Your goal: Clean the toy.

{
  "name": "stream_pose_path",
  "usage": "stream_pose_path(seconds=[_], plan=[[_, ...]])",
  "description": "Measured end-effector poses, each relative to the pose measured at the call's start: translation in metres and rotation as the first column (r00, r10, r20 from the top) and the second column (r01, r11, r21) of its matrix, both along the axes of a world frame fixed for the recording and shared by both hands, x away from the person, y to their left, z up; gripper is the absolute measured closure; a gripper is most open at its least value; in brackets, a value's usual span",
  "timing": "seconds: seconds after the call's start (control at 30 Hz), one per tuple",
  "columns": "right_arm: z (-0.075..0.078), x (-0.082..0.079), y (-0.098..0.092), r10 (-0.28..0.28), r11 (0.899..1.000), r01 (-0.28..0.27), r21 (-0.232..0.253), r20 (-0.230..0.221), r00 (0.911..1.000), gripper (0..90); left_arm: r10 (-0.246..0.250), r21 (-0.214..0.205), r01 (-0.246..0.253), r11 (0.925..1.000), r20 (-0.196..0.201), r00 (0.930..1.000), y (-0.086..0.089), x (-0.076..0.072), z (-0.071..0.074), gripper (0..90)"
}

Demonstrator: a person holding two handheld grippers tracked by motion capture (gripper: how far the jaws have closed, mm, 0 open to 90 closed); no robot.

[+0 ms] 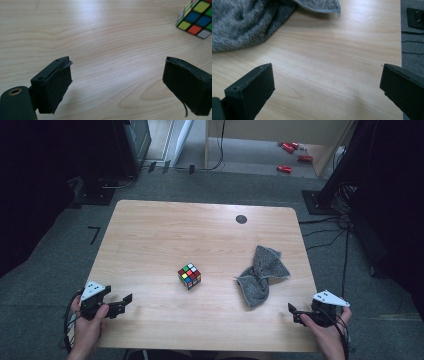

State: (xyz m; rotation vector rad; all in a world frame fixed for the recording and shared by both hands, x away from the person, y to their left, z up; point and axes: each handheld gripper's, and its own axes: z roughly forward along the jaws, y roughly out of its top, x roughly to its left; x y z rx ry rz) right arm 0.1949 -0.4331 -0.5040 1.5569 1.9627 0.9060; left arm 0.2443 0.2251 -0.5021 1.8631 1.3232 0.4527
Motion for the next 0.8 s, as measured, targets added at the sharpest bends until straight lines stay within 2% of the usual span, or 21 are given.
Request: stream_pose_path(seconds=[0.17,0.33,0.4,0.5,0.57,0.8], plan=[[-0.011,-0.005,-0.005,-0.013,1.0,0.013,-0.003,-0.028,0.9995,0.0,0.022,0.054,-0.021,0.9983,-0.01,0.9997,0.01,-0.005,-0.007,9.1],[-0.02,-0.007,-0.005,-0.021,1.0,0.02,-0.02,-0.048,0.9986,0.0,0.001,0.113,0.001,0.9935,-0.019,0.9998,0.005,-0.007,-0.009,9.1],[-0.022,-0.008,-0.003,-0.024,0.999,0.023,-0.031,-0.043,0.9988,0.0,-0.011,0.147,0.016,0.9891,-0.035,0.9993,0.001,-0.007,-0.011,9.1],[-0.022,-0.008,-0.002,-0.032,0.999,0.03,-0.037,-0.034,0.9989,0.0,-0.016,0.174,0.026,0.9844,-0.057,0.9983,-0.001,-0.007,-0.014,9.1],[-0.023,-0.008,-0.002,-0.023,0.999,0.022,-0.031,-0.038,0.999,0.0,-0.014,0.196,0.023,0.9804,-0.046,0.9988,-0.003,-0.007,-0.015,9.0],[-0.023,-0.008,-0.002,-0.012,1.0,0.011,-0.021,-0.045,0.9989,0.0,-0.013,0.194,0.021,0.9808,-0.042,0.999,-0.004,-0.007,-0.016,8.2]])
